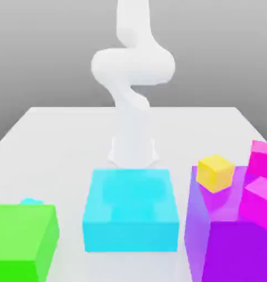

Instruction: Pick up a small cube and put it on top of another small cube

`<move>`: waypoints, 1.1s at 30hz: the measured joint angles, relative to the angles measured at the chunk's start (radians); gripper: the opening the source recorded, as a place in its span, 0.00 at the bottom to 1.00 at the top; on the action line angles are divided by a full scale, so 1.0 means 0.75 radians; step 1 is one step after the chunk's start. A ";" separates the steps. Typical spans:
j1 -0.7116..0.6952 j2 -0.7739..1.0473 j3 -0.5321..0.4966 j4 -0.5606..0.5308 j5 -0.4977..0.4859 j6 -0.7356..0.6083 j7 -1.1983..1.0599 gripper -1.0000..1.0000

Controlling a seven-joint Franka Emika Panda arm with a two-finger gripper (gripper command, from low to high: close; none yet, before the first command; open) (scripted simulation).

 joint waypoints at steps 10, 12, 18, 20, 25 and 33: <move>-0.091 0.483 -0.286 -0.205 0.008 0.264 -0.241 0.50; -0.112 0.580 -0.341 -0.246 0.023 0.316 -0.298 0.50; -0.220 0.877 -0.474 -0.366 0.111 0.470 -0.500 0.50; -0.266 0.978 -0.494 -0.406 0.153 0.521 -0.576 0.50; -0.403 1.227 -0.394 -0.428 0.336 0.674 -0.769 0.50; -0.552 1.397 -0.213 -0.392 0.494 0.802 -0.890 0.00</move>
